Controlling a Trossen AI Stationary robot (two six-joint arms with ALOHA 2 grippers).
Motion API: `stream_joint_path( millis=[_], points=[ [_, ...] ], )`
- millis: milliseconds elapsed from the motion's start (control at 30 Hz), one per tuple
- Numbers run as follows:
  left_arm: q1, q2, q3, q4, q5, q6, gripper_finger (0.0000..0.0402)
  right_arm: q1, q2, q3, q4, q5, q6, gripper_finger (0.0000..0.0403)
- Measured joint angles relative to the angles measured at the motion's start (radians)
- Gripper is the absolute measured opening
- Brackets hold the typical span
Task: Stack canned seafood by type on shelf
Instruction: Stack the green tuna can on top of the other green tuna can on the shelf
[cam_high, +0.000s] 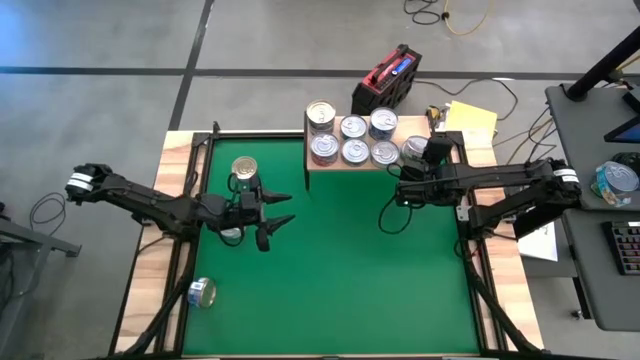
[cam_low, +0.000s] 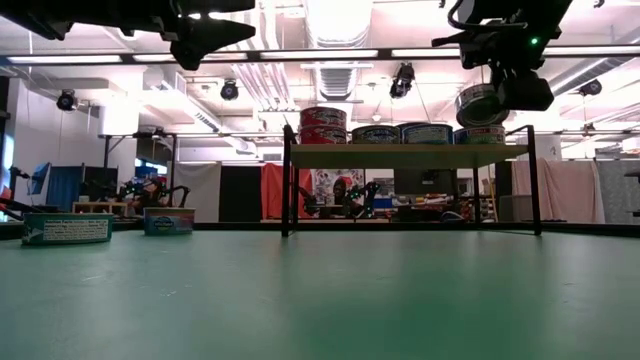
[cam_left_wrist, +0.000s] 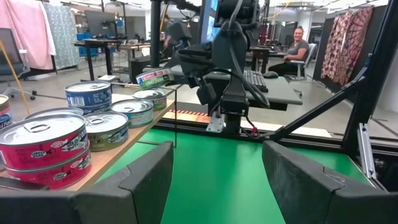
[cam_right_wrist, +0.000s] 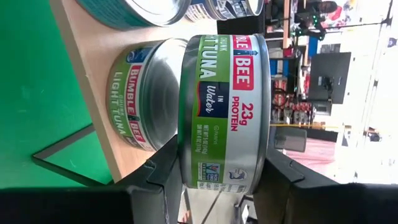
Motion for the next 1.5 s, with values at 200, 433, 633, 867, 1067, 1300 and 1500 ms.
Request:
stream_joint_path(
  millis=[200,433,633,867,1067,1300,1500],
  points=[
    [0.000,0.000,0.000,-0.014,0.000,0.000,0.0231,-0.004,0.001,0.000,0.003,0.000,0.000,0.0132],
    [0.000,0.000,0.000,-0.013,0.000,0.011,0.0231,-0.012,0.001,0.000,0.006,0.000,-0.009,0.0132],
    [0.000,0.000,0.000,-0.013,-0.001,0.018,0.0231,-0.028,0.001,0.000,0.008,0.000,-0.026,0.0132],
    [0.000,0.000,0.000,-0.017,-0.002,0.023,0.0231,-0.032,0.001,0.000,0.030,0.000,-0.047,0.0132],
    [0.000,0.000,0.000,-0.020,-0.002,0.023,0.0231,-0.032,0.001,0.000,0.081,-0.001,-0.081,0.0132],
    [0.000,0.000,-0.001,-0.038,-0.002,0.023,0.0231,-0.032,0.001,0.000,0.080,-0.001,-0.083,0.0132],
    [0.000,0.000,-0.001,-0.044,-0.002,0.023,0.0231,-0.032,0.001,0.000,0.078,-0.001,-0.075,0.0132]
  ],
)
